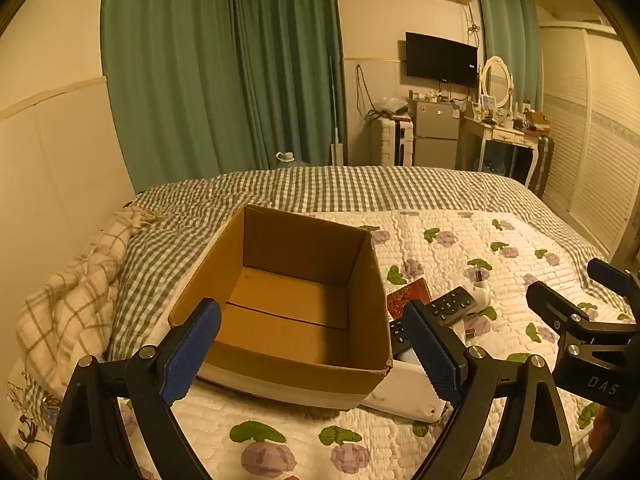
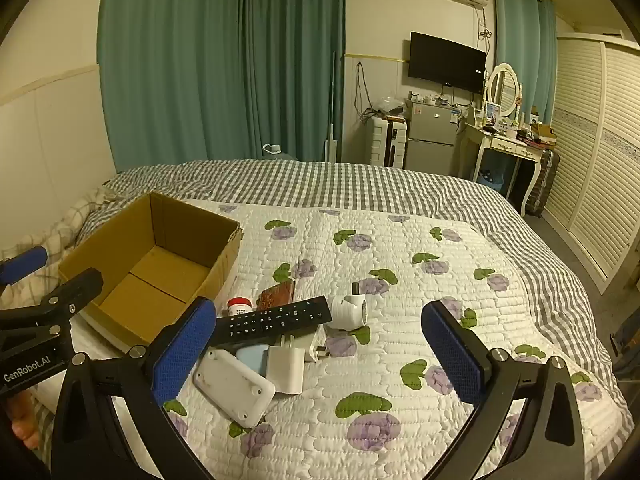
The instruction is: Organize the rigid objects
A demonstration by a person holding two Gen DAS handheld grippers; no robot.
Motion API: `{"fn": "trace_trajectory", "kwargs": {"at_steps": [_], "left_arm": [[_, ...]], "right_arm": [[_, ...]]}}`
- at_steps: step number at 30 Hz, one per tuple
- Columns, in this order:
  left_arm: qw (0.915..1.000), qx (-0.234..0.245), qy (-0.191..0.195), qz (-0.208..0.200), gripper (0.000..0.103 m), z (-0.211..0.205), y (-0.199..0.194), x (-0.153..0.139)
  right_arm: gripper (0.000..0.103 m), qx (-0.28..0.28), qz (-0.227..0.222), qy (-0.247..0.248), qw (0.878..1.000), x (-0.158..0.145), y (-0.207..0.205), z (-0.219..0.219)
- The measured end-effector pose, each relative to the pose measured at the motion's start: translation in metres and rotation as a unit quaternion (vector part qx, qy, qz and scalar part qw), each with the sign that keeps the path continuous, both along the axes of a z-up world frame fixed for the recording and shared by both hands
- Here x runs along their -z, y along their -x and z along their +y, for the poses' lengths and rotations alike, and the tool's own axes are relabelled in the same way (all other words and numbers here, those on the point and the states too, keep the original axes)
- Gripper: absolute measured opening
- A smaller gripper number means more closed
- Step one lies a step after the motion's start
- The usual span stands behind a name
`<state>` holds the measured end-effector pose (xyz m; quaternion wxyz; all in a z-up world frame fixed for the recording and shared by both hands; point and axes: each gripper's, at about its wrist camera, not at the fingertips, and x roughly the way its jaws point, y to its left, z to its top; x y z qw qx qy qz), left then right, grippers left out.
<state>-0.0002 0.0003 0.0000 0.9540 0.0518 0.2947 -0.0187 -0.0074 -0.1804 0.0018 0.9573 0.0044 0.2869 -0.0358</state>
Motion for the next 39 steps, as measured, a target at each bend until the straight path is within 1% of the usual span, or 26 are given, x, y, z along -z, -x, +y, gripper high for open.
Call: {"fn": "trace_trajectory", "kwargs": {"at_steps": [8,9,15,17,38,39], "left_arm": [[1.0,0.0,-0.006,0.001,0.095,-0.0059,0.0048,-0.0027],[1.0,-0.001,-0.002,0.002,0.095,0.0005,0.003,-0.0006],[1.0,0.0,-0.006,0.0,0.095,-0.0022,0.007,-0.003],[1.0,-0.002,0.0,0.005,0.095,0.0027,-0.0003,0.0007],[1.0,-0.003,-0.003,0.005,0.095,0.002,-0.0005,0.0014],[1.0,-0.003,-0.003,0.005,0.095,0.002,-0.0005,0.0014]], "right_arm": [[0.103,0.0,0.003,0.0,1.0,0.0007,-0.0002,-0.0013],[0.103,0.0,0.003,0.0,1.0,0.001,-0.0002,-0.0016],[0.103,0.001,0.003,0.001,1.0,0.0019,-0.0005,-0.0021],[0.103,0.0,0.003,0.001,1.0,0.0024,-0.0002,-0.0022],[0.103,0.001,0.006,0.001,1.0,0.0055,-0.0054,-0.0034],[0.103,0.001,0.006,0.001,1.0,0.0062,0.0005,-0.0059]]}}
